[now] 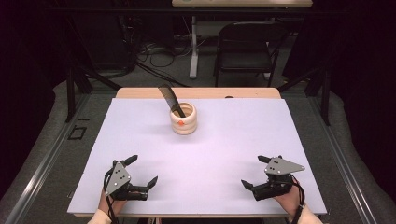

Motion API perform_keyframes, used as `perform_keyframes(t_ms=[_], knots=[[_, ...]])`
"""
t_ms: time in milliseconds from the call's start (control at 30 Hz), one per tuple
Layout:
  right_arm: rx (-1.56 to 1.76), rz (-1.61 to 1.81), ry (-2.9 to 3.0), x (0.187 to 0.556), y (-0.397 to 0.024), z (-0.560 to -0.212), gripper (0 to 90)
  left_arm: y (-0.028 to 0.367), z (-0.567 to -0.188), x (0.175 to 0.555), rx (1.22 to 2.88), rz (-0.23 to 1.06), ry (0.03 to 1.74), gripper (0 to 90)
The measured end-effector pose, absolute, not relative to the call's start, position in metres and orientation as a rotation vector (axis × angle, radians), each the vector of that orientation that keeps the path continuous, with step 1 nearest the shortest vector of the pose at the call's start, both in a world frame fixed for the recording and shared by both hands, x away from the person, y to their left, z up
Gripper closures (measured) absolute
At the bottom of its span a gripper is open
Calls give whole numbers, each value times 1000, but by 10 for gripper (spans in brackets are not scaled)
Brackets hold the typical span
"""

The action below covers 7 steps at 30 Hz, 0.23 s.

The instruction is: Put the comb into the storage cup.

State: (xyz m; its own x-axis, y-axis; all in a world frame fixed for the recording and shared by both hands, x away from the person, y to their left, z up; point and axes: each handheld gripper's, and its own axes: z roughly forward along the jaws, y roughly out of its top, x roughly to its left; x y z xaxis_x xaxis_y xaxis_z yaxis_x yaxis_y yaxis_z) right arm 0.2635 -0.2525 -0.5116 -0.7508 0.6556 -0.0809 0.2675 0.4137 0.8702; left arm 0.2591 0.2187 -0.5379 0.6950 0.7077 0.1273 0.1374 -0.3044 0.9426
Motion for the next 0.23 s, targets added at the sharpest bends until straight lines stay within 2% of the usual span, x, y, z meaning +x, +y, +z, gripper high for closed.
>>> perform_keyframes(t_ms=[233], knots=[[784, 1290, 2251, 263, -252, -511, 0, 219, -538, 259, 1823, 655, 665, 1]])
